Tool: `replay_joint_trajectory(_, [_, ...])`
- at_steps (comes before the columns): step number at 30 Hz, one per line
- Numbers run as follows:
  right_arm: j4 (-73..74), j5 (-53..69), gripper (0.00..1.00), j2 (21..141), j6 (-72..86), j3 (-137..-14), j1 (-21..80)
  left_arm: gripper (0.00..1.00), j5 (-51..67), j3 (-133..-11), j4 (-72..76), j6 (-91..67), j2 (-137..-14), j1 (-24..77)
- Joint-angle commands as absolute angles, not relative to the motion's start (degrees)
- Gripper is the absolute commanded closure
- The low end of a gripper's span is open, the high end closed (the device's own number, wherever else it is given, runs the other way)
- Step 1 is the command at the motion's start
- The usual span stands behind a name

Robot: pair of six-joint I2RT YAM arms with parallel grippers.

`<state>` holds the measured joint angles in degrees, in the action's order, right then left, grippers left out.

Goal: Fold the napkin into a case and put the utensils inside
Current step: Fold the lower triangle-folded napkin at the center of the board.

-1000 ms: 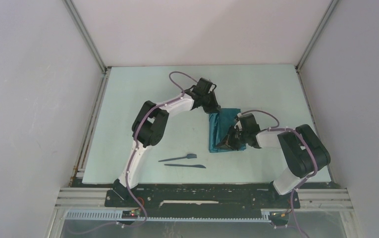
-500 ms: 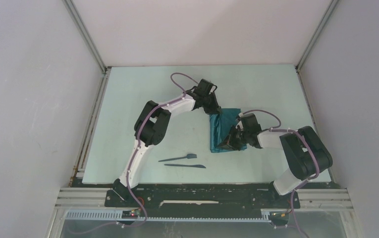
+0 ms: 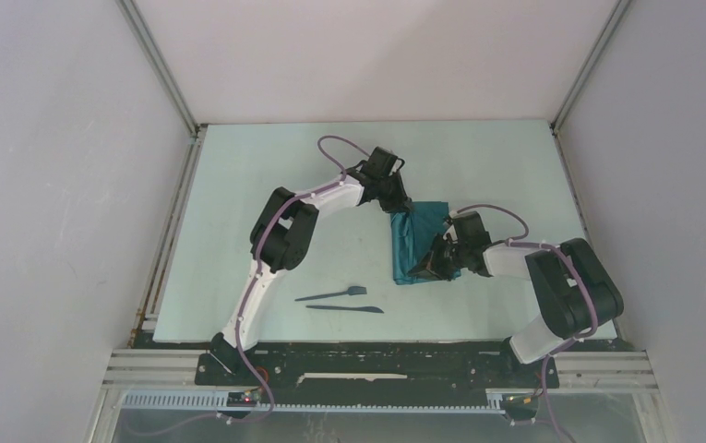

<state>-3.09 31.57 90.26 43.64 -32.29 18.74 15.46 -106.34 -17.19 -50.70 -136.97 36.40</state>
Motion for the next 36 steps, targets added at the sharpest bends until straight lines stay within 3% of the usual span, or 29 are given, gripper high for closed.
replay_joint_trajectory(1, [-0.88,30.50,1.00,88.53,41.58,-31.46,17.98,0.92,15.07,-108.98,-15.65,-51.16,-137.72,36.38])
replay_joint_trajectory(14, [-0.27,30.27,0.97,87.97,40.48,-31.55,17.07,0.92,15.22,-109.33,-15.47,-51.57,-138.51,36.38])
replay_joint_trajectory(18, [2.38,29.79,0.86,86.98,39.09,-31.74,16.70,0.92,15.35,-109.31,-15.25,-51.81,-138.90,36.31])
replay_joint_trajectory(24, [9.78,27.29,0.84,86.27,33.55,-34.74,15.90,0.92,15.74,-108.60,-14.36,-52.68,-139.22,36.37])
replay_joint_trajectory(26, [14.33,24.53,0.77,84.04,30.79,-36.26,15.51,0.92,15.82,-108.26,-14.01,-53.01,-139.11,36.35])
replay_joint_trajectory(30, [21.85,19.38,0.54,78.13,26.23,-39.36,15.58,0.93,16.38,-107.48,-12.85,-53.81,-138.96,36.37])
replay_joint_trajectory(34, [21.65,22.44,0.38,75.22,25.86,-41.69,15.70,0.93,16.36,-106.87,-12.21,-54.14,-138.54,36.38])
replay_joint_trajectory(36, [17.95,27.39,0.34,76.61,26.86,-42.57,15.54,0.93,16.35,-106.87,-12.09,-54.29,-138.43,36.38])
